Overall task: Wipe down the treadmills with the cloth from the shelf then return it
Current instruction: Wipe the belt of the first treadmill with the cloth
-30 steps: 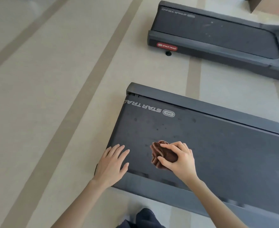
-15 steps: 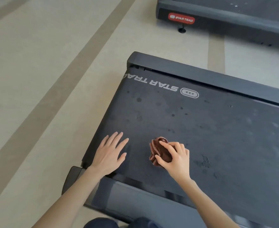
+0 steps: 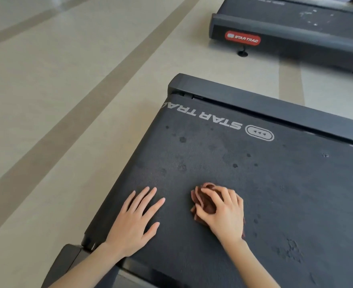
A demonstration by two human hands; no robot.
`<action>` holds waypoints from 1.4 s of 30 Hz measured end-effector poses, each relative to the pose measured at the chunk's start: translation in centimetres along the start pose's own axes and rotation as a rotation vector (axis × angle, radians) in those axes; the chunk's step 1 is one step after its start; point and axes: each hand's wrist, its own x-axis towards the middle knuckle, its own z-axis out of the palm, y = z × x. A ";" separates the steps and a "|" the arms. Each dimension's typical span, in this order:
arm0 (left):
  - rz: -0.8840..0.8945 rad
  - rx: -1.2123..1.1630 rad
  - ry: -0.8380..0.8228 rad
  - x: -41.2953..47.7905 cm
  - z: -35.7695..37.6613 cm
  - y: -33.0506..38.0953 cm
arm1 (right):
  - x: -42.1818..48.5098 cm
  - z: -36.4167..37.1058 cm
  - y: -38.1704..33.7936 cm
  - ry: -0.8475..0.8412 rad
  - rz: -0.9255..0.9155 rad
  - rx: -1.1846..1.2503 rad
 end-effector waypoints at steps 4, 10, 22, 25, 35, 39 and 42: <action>-0.006 0.004 0.004 0.0 -0.2 -0.1 | 7.2 1.2 -0.6 -0.095 0.093 -0.001; -0.082 -0.012 -0.010 -0.9 -1.6 -1.4 | 2.5 0.3 -2.5 -0.130 -0.025 0.050; -0.171 -0.076 0.032 -2.0 -0.8 -3.2 | 12.3 6.8 -6.1 -0.107 -0.129 0.027; -0.171 -0.059 0.020 -2.1 -1.1 -3.2 | 16.1 8.0 -7.0 -0.167 -0.106 0.028; -0.332 -0.071 -0.090 -9.2 -2.8 -1.9 | 2.6 4.2 -10.9 -0.194 -0.380 0.176; -0.418 -0.120 -0.069 -11.6 -2.9 -0.9 | 3.0 5.5 -11.4 -0.167 -0.460 0.171; -0.426 -0.137 -0.062 -11.3 -3.0 -1.1 | 9.1 8.1 -13.1 -0.121 -0.259 0.081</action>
